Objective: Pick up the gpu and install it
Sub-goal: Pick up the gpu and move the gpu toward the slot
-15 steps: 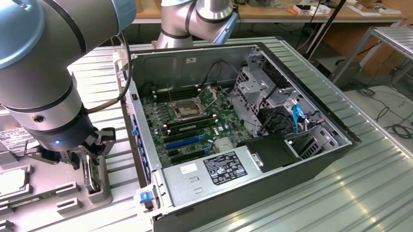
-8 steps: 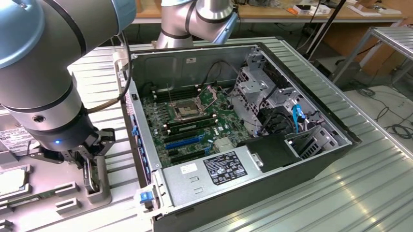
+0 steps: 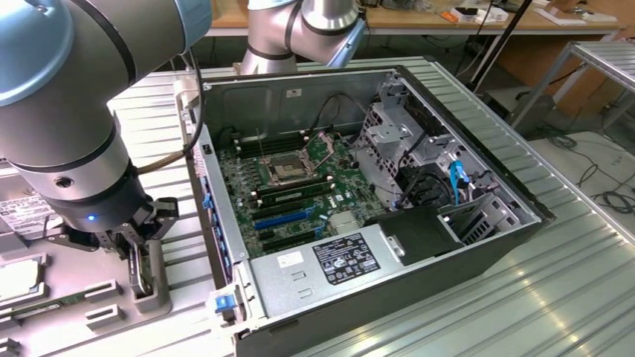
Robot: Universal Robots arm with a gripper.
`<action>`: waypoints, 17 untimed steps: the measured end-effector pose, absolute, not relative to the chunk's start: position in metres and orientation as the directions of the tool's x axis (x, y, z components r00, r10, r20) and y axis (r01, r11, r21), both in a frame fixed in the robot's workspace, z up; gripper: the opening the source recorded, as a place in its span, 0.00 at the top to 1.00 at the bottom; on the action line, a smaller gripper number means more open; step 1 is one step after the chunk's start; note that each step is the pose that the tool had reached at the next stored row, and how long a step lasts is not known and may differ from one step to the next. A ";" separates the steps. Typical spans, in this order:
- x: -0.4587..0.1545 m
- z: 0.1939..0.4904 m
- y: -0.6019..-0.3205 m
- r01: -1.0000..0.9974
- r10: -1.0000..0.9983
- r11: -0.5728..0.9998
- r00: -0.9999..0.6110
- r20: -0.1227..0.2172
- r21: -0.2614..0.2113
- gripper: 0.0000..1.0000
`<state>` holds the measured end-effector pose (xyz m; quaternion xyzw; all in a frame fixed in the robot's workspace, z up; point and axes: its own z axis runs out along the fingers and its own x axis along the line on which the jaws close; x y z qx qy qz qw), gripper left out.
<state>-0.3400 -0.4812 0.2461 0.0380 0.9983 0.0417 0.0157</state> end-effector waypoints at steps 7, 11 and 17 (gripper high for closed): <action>-0.340 0.246 -0.481 0.074 0.077 0.994 -0.997 -0.028 0.084 0.72; -0.340 0.246 -0.481 0.074 0.077 0.994 -0.997 -0.028 0.084 0.73; -0.340 0.246 -0.481 0.075 0.077 0.994 -0.997 -0.028 0.084 0.73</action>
